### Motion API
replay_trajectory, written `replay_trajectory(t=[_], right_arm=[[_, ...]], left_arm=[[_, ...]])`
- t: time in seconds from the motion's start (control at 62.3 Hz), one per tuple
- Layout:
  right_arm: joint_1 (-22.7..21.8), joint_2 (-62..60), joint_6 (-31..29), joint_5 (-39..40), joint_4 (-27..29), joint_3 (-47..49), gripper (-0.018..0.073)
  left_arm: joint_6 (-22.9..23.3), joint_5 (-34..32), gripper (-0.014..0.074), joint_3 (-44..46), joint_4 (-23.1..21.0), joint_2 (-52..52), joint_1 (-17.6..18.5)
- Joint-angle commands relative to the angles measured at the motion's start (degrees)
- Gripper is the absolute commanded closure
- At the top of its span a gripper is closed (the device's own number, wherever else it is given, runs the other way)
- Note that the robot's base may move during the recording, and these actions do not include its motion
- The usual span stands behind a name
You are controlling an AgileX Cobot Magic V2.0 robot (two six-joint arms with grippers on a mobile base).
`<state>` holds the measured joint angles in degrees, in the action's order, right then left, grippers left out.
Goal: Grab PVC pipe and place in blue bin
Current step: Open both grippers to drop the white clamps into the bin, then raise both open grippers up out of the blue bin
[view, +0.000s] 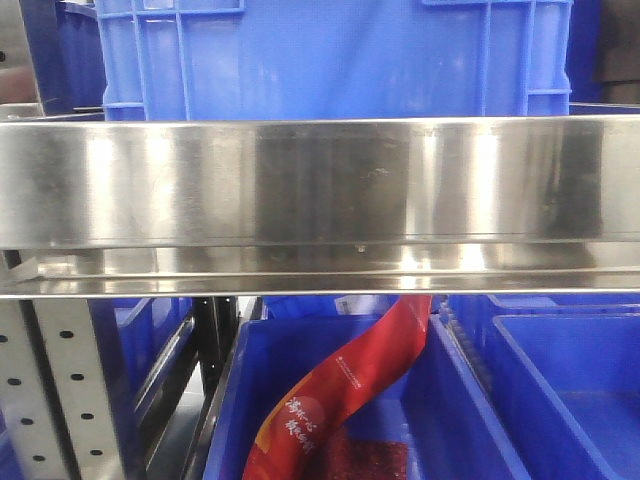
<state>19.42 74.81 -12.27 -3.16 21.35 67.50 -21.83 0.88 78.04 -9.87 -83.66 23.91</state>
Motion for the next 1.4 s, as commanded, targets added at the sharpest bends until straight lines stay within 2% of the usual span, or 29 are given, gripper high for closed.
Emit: replay_trajectory(t=[0.0,0.161,0.305,0.402,0.53,0.658,0.835,1.188,1.381], right_arm=[[0.1,-0.1,-0.2,2.8,-0.7,0.5,0.0712],[0.1,0.1,-0.2,3.6,-3.1,0.5,0.0712],[0.1,0.4,-0.2,3.2,-3.1,0.5,0.0690],[0.1,1.2,-0.2,3.2,-3.1,0.5,0.0606],[0.1,1.6,-0.2,2.2,-3.1,0.5,0.0445],[0.1,1.6,-0.2,3.2,-3.1,0.5,0.0368],[0.1,1.6,-0.2,4.9,-3.1,0.5,0.0361],[0.1,-0.3,-0.2,3.7,-3.1,0.5,0.0366],[0.1,-3.6,-0.2,3.5,-3.2,0.5,0.0366]], left_arm=[[0.0,-0.9,0.0706,0.5,-0.1,0.4,0.4],[0.0,-1.3,0.0706,0.5,-0.5,-0.9,0.4],[0.0,-0.9,0.0706,1.1,-1.1,-2.5,1.6],[0.0,-0.9,0.0664,2.4,-1.1,-4.0,2.3],[0.0,0.2,0.0538,4.3,-1.5,-5.2,2.7],[0.0,0.3,0.0476,4.8,-1.5,-5.3,2.7],[0.0,0.3,0.0477,4.8,-1.5,-5.3,2.7],[0.0,1.5,0.0477,5.0,-1.5,-4.7,2.8],[0.0,3.3,0.0477,5.0,0.6,-2.0,5.0]])
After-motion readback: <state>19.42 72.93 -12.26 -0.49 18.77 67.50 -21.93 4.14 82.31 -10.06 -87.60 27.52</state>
